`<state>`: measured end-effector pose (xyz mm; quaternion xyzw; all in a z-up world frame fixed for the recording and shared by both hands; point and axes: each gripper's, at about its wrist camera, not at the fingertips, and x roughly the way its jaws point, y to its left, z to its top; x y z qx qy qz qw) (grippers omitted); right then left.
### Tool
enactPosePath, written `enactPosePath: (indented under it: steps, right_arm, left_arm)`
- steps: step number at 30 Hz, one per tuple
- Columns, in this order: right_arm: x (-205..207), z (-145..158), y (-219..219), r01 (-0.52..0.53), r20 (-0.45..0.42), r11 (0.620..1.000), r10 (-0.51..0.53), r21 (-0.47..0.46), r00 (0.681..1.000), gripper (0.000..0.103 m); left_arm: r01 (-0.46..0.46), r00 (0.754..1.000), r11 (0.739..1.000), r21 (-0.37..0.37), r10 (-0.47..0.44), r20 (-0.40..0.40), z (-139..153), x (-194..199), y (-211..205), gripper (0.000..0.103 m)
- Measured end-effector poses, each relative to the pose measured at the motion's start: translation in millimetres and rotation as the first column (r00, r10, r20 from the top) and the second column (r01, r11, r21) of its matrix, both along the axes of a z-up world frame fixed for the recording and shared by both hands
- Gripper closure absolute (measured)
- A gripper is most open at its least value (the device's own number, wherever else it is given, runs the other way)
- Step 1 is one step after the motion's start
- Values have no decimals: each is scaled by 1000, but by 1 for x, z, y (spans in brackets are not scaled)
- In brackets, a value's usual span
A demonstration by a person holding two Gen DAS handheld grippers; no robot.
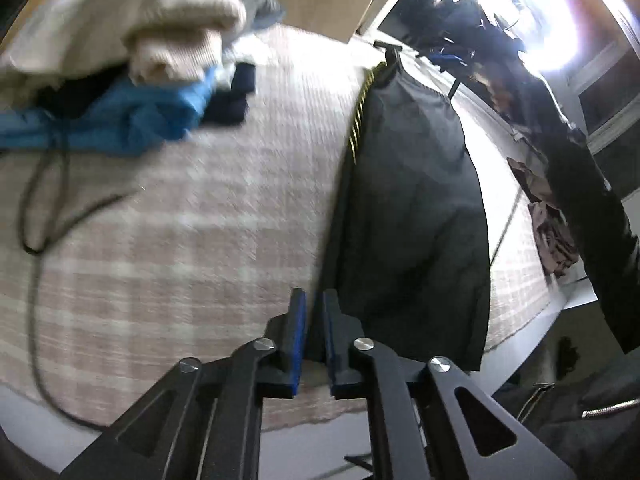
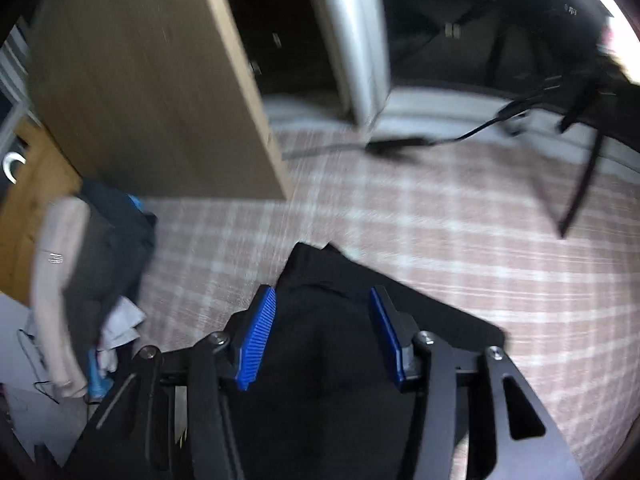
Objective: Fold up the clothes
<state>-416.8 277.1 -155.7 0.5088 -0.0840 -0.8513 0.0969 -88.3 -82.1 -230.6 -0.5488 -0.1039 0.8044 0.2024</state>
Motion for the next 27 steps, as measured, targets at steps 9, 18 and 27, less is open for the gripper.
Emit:
enactPosePath:
  steps: [9,18,27]
  right_arm:
    - [35,-53,3,-32,-1,999,32,-18,999,75]
    - [-10,-81,-80,-152,50,982,147,113,988,75]
    - [145,-11,36,80,-76,997,-80,-5,994,67]
  left_arm:
    - [184,982,982,51,-185,22,-18,-14,55,94]
    - [173,981,985,5,-173,82,-35,-26,55,94]
    - [296,954,954,-53,-298,-33,7,-95,86,81]
